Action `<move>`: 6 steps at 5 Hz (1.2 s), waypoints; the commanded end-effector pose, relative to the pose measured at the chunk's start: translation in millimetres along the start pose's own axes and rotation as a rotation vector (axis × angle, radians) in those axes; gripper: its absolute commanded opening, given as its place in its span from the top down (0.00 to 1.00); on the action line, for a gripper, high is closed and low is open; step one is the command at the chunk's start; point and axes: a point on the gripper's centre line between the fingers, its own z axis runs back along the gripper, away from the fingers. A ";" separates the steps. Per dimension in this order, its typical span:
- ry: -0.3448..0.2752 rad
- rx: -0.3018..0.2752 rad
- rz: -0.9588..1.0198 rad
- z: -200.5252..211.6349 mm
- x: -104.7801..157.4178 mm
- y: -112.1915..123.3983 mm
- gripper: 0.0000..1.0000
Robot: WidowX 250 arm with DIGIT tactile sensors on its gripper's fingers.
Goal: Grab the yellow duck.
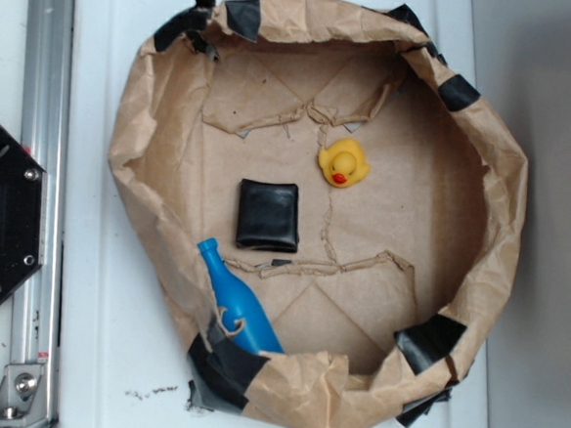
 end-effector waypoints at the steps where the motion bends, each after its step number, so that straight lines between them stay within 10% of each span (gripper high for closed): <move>1: 0.000 0.000 0.000 0.0 0.0 0.0 0.00; 4: -0.175 -0.040 -0.227 -71.9 146.2 24.9 0.00; 6: -0.082 -0.003 -0.267 -168.6 171.1 37.7 0.00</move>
